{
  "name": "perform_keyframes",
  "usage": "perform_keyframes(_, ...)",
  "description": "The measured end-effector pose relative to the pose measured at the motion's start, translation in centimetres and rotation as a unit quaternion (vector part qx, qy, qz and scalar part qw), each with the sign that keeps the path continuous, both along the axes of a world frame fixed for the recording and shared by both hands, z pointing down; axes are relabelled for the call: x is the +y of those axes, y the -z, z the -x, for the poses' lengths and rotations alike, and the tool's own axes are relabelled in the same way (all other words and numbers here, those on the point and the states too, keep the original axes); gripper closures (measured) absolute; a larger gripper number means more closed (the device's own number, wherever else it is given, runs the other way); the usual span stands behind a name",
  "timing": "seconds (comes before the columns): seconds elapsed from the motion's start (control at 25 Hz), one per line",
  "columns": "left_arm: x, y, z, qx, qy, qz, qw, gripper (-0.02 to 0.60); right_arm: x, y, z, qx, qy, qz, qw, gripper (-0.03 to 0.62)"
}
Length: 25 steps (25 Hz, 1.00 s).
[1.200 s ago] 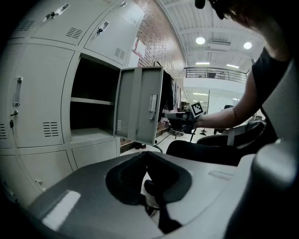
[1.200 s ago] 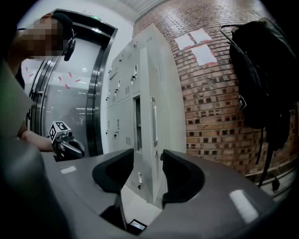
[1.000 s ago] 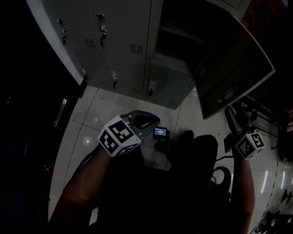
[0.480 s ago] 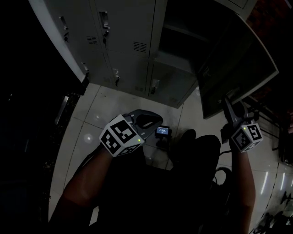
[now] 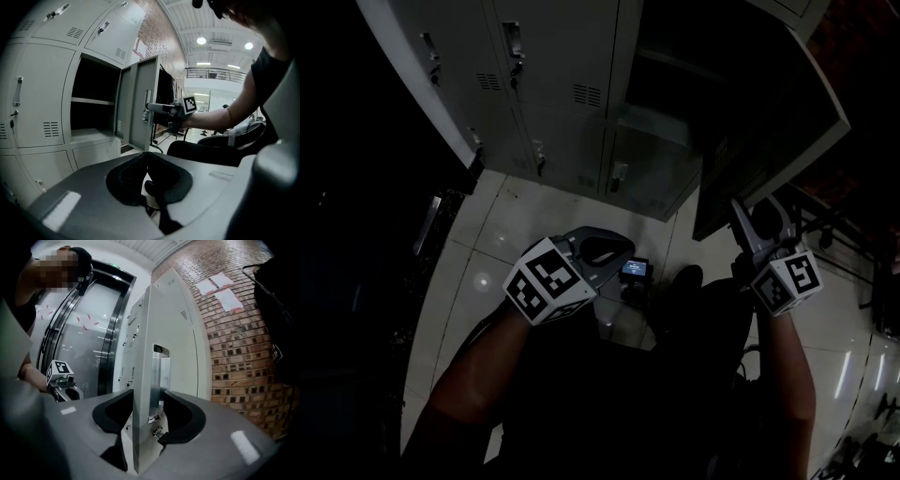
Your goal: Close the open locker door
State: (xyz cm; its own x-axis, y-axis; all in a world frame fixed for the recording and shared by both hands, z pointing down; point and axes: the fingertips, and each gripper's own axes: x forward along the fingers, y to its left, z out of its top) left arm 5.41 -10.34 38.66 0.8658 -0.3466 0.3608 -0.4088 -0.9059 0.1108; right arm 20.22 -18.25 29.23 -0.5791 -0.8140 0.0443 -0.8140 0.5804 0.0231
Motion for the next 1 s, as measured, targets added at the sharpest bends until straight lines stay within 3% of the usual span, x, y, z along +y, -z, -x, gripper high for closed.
perform_keyframes(0.16,0.0,0.0,0.0,0.001,0.001,0.000,1.0000,0.569,-0.9,0.2,3.0,-0.006,-0.019,-0.003,1.000,0.388)
perform_keyframes(0.28,0.0,-0.1,0.0,0.001,0.001,0.002,1.0000,0.569,-1.6,0.3,5.5,-0.006,-0.019,-0.012,1.000,0.434)
perform_keyframes(0.56,0.0,0.1,-0.2,0.005,0.001,0.002,1.0000,0.569,-5.0,0.2,10.3,-0.006,0.012,0.002,1.000,0.467)
perform_keyframes(1.0,0.0,0.6,-0.3,0.016,0.001,0.002,0.9999,0.569,-13.1,0.2,15.4,-0.010,0.036,0.015,0.999,0.465)
